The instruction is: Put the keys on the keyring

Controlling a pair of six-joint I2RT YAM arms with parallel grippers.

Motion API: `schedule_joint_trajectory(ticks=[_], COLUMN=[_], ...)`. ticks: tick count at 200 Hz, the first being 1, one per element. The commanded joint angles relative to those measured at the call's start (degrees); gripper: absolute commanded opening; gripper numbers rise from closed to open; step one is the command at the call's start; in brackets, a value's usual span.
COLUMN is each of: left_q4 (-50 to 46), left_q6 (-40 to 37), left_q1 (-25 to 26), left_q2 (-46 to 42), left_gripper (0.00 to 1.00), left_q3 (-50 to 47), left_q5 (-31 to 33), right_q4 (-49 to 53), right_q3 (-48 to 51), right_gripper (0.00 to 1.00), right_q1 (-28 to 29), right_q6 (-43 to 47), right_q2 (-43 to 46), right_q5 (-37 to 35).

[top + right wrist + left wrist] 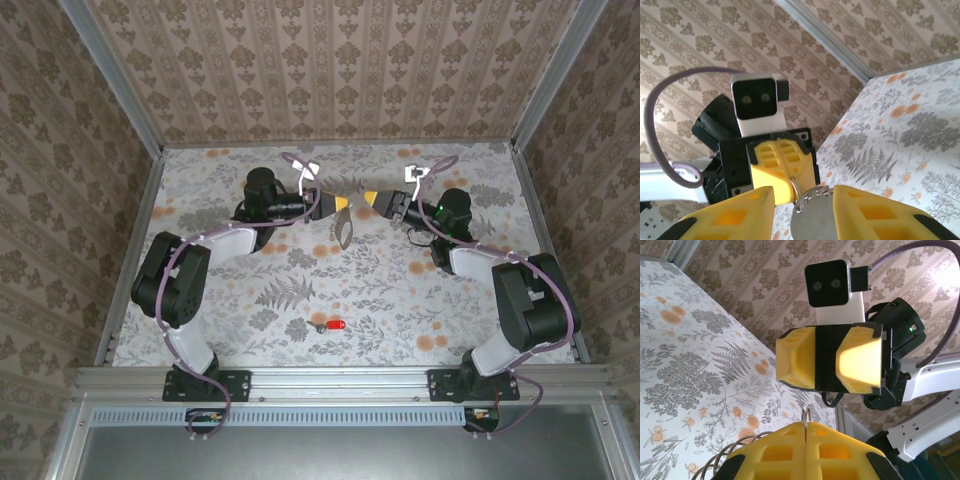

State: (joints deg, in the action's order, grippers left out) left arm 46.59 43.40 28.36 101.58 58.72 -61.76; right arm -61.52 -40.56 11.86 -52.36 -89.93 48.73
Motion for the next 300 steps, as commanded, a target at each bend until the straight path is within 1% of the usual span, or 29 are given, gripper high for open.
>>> schedule_joint_trajectory(ticks=[1,98,155,185,198,212,237,242,256,271,276,280,300], left_q4=[-1.0,-1.0,-1.0,-1.0,-1.0,-0.9,-0.9,-0.5,1.2,4.4,5.4,6.1,7.6], left_q6=[-2.7,-2.5,-2.6,-2.5,-2.6,-2.6,-2.3,-2.1,-1.2,1.1,1.9,2.5,3.8], left_q1=[-0.1,0.2,0.5,0.7,0.8,0.8,0.5,0.2,-0.9,-1.8,-1.8,-3.5,-3.8], left_q2=[-2.1,-2.7,-2.8,-2.6,-2.5,-2.5,-2.9,-3.2,-4.5,-5.8,-6.1,-6.1,-6.6], left_gripper=[0.00,0.00,0.00,0.00,0.00,0.00,0.00,0.04,0.21,0.34,0.36,0.36,0.38], left_q3=[2.1,2.5,2.7,2.7,2.7,2.7,2.3,1.7,-0.3,-2.6,-3.2,-3.6,-4.3], left_q5=[-4.1,-4.3,-4.4,-4.5,-4.5,-4.4,-2.4,-1.5,1.8,4.6,5.2,5.5,6.0], right_q4=[0.9,1.0,-0.5,-0.5,-0.5,-0.4,1.0,1.4,2.1,2.0,1.9,1.8,1.4], right_q3=[-2.0,-2.5,-3.7,-4.2,-4.4,-4.4,-3.9,-3.8,-3.3,-3.0,-3.0,-3.0,-3.2], right_gripper=[0.38,0.36,0.30,0.22,0.13,0.00,0.00,0.00,0.00,0.00,0.00,0.00,0.00], right_q1=[1.6,3.3,4.2,4.6,4.7,4.7,4.6,4.5,4.1,3.6,3.6,3.6,3.6], right_q6=[1.9,2.5,1.3,1.3,1.3,1.5,3.0,3.4,4.0,3.9,3.9,3.8,3.5], right_q2=[0.5,-1.7,-3.6,-3.7,-3.7,-3.6,-3.0,-2.9,-2.5,-2.4,-2.4,-2.4,-2.5], right_q5=[3.6,2.9,2.8,2.9,3.1,3.5,2.8,2.6,1.9,1.6,1.5,1.5,1.4])
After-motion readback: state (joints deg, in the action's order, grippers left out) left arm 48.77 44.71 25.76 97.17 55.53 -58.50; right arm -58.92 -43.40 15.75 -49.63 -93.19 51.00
